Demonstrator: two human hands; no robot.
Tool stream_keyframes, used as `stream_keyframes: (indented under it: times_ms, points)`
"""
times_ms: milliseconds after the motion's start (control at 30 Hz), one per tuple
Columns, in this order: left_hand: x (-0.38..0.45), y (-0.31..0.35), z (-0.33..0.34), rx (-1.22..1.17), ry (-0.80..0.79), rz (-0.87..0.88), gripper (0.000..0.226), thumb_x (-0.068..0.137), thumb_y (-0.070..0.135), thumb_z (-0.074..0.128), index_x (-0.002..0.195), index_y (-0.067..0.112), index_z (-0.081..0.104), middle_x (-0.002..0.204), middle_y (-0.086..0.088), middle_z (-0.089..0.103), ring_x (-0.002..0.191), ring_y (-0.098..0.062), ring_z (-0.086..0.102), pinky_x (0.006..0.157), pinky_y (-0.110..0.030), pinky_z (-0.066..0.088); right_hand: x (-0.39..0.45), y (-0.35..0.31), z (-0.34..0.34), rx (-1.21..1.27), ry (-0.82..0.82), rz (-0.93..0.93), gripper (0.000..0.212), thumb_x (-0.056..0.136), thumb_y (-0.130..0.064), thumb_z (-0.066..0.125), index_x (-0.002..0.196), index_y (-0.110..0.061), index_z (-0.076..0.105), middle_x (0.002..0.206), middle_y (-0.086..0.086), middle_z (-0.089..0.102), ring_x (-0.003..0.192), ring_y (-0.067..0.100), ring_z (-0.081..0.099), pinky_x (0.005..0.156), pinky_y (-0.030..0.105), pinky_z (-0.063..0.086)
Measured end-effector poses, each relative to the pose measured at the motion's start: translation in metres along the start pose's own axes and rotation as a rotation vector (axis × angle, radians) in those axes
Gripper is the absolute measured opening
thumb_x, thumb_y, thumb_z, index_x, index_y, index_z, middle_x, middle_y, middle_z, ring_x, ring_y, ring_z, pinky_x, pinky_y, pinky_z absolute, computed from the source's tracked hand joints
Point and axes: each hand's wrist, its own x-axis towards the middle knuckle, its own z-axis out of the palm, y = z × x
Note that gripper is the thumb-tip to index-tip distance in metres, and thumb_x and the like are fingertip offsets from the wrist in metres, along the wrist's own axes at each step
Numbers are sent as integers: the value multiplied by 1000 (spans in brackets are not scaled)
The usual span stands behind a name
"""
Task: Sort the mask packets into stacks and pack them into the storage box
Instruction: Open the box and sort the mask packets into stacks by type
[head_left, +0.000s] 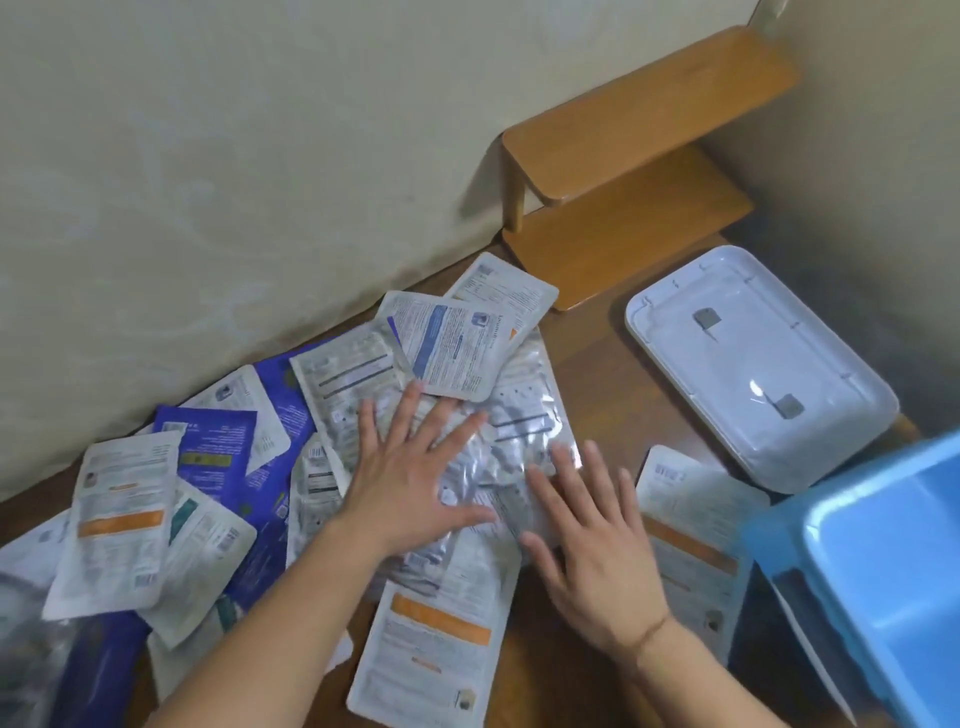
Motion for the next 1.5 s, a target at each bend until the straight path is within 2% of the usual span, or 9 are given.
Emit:
stream_keyframes:
  times_ms: [267, 433, 500, 600, 833, 933, 1033, 1267, 1500]
  points:
    - [-10, -14, -2, 37, -1, -90, 107, 65, 98, 20, 147, 44, -24, 155, 6, -31, 136, -27, -44, 107, -67, -20, 14, 21, -1, -137, -29, 158, 67, 92, -72, 17, 149, -39, 28, 162, 1, 7, 148, 29, -12, 116, 57, -3]
    - [-21, -22, 6, -7, 74, -98, 105, 68, 94, 29, 153, 42, -5, 161, 9, -14, 144, -25, -31, 110, -66, -16, 12, 18, -6, -45, -9, 295, 64, 92, -61, 31, 149, -32, 25, 162, 4, -6, 146, 30, -21, 118, 55, -3]
    - [-28, -24, 9, -22, 97, -84, 100, 71, 89, 33, 153, 44, 0, 162, 9, -14, 146, -25, -26, 111, -66, -13, 12, 2, -6, -2, 45, 191, 58, 91, -42, 48, 147, -32, 33, 162, 5, 8, 148, 35, -8, 116, 61, 8]
    - [-41, -26, 18, -38, 118, -64, 87, 78, 83, 36, 152, 46, 9, 163, 7, -15, 148, -27, -21, 111, -66, -12, 4, -21, 5, -58, -2, -114, 50, 94, -52, 34, 142, -38, 41, 159, 2, 24, 148, 35, 7, 113, 61, 15]
    - [-58, -35, 22, -94, 211, -354, 80, 86, 77, 24, 153, 40, -1, 162, 2, -18, 147, -25, -23, 113, -58, -18, -58, 11, 17, -185, -47, -92, 68, 92, -63, 29, 145, -22, 40, 160, 5, 21, 148, 35, 9, 112, 59, 11]
    - [-77, -1, 23, -176, 221, -50, 80, 89, 74, 24, 154, 36, -3, 163, 5, -17, 149, -22, -15, 118, -54, -9, -76, 15, 23, -190, -50, -171, 75, 92, -68, 28, 147, -17, 33, 158, 4, 26, 148, 30, 10, 111, 56, 15]
    - [-106, 27, 52, 76, 149, 347, 79, 86, 78, 31, 153, 39, 17, 164, 3, 0, 151, -27, -3, 112, -63, -6, -98, 16, 27, -178, -60, -222, 79, 89, -71, 35, 147, -17, 36, 157, 3, 29, 148, 29, 14, 113, 56, 14]
    - [-97, 7, 52, 107, 203, 29, 77, 87, 73, 32, 152, 36, 15, 163, -1, -6, 148, -33, -12, 112, -65, -11, -183, -3, 51, -167, -35, -421, 84, 81, -78, 43, 142, -21, 47, 147, 11, 44, 140, 35, 29, 105, 63, 24]
    - [-202, 56, 87, -38, 275, 462, 41, 94, 43, 49, 132, 29, 55, 151, 2, 40, 136, -25, 36, 112, -48, 22, -243, -56, 73, -78, -63, -461, 87, 77, -83, 40, 134, -18, 55, 143, 10, 49, 111, 31, 48, 84, 48, 34]
